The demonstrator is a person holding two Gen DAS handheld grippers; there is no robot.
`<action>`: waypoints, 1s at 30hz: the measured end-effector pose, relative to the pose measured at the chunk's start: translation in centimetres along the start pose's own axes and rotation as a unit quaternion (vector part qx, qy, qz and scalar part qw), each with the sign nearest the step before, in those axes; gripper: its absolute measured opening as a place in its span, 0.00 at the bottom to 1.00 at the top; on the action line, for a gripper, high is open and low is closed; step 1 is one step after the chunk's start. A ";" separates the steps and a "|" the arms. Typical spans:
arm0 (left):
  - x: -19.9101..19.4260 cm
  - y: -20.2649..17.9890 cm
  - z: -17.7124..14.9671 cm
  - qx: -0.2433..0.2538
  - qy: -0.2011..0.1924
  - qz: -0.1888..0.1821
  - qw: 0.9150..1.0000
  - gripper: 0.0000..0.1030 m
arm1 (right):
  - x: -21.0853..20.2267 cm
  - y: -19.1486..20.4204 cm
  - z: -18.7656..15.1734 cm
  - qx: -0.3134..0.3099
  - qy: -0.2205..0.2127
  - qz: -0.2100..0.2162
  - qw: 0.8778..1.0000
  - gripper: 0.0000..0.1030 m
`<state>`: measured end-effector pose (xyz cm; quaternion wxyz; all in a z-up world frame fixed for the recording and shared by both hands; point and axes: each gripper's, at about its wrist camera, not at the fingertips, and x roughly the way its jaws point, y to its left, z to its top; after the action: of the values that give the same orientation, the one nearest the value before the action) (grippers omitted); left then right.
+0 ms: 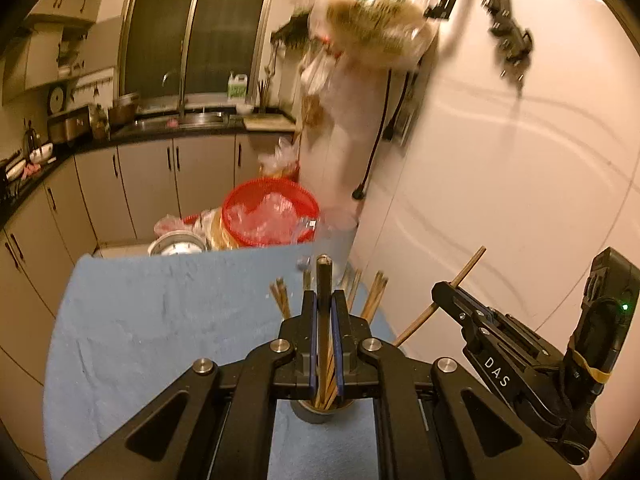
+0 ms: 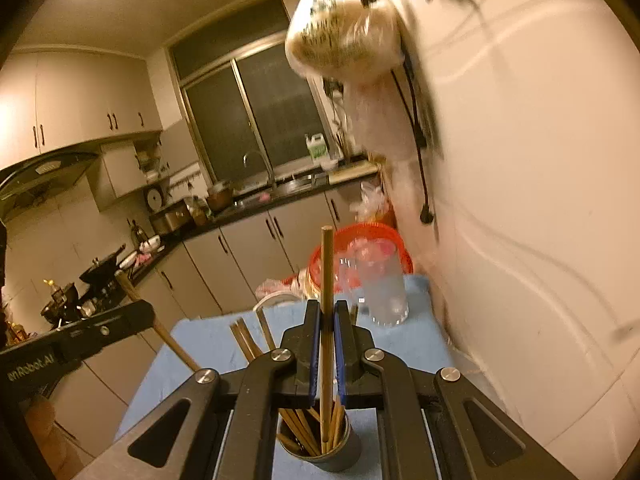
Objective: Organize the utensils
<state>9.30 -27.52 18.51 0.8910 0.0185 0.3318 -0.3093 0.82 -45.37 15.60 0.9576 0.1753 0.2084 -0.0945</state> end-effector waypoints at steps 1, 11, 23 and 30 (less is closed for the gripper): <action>0.4 0.2 -0.3 -0.002 0.005 0.000 1.000 0.07 | 0.7 0.0 -0.4 -0.002 0.011 0.000 1.000 0.07; 2.1 1.8 -2.3 -0.022 0.043 -0.002 0.999 0.09 | 3.0 0.7 -2.6 -0.013 0.058 0.009 0.998 0.12; -4.6 3.8 -4.5 -0.025 -0.026 0.032 0.999 0.44 | -4.8 1.9 -2.5 -0.004 -0.003 0.001 1.000 0.63; -7.3 6.1 -12.2 -0.006 -0.050 0.142 0.989 0.62 | -8.2 3.1 -8.1 -0.003 -0.011 -0.048 0.999 0.71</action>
<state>1.35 -15.75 12.33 0.9413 0.0443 0.2831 -0.1784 -8.73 -38.62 13.22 0.9547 0.1607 0.2066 -0.1415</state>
